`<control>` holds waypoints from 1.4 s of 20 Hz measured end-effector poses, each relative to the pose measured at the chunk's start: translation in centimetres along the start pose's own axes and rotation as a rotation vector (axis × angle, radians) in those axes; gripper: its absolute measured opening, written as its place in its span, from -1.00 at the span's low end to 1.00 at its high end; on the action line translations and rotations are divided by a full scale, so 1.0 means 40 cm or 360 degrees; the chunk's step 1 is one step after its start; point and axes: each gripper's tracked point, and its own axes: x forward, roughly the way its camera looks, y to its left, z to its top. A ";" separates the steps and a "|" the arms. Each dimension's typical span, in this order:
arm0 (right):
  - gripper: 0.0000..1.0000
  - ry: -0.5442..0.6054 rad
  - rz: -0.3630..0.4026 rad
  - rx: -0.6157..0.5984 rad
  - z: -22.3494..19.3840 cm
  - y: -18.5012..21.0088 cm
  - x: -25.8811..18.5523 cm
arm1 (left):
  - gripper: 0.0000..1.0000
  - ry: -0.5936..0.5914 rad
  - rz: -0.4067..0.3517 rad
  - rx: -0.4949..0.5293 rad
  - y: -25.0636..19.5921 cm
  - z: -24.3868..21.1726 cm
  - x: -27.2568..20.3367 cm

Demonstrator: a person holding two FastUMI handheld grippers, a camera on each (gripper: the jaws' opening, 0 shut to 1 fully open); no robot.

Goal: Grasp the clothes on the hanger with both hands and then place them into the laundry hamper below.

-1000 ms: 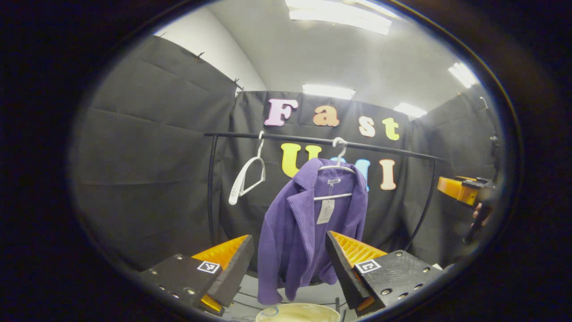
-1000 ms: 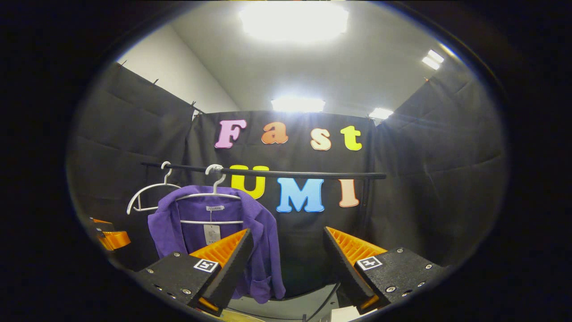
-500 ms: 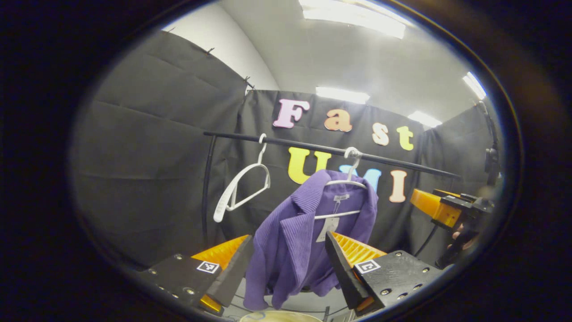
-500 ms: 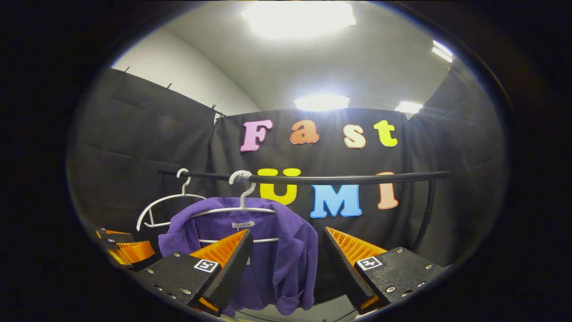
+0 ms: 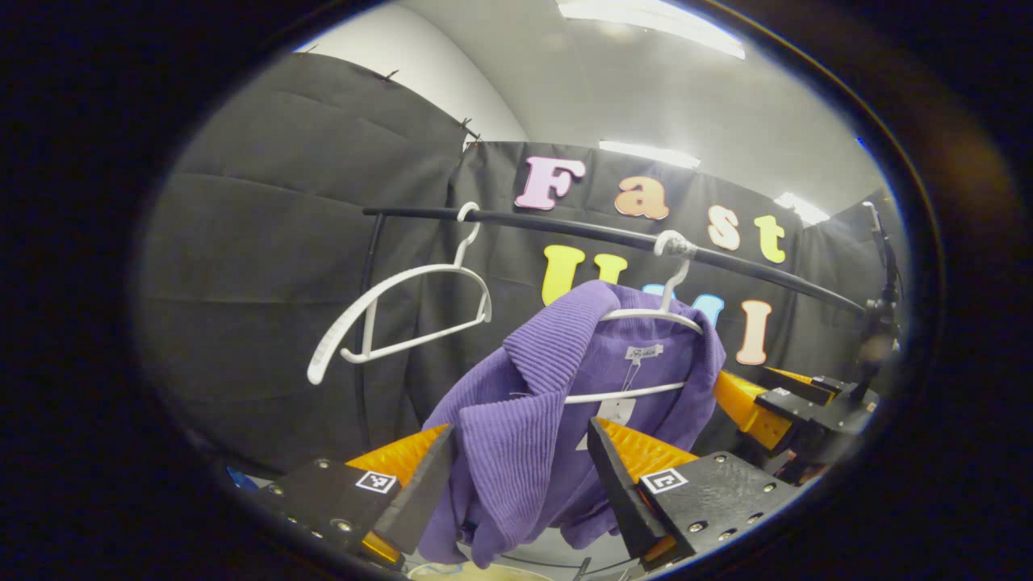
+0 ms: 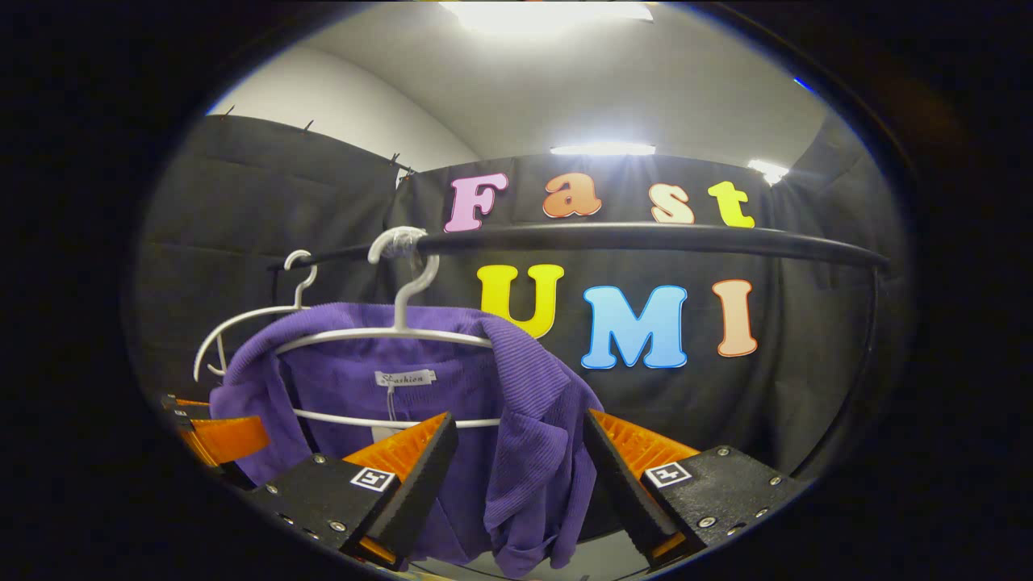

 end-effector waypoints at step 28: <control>-1.00 -0.0017 0.0489 0.0267 -0.103 -0.023 0.199 | -0.81 -0.0097 0.0308 0.0010 0.007 -0.019 0.074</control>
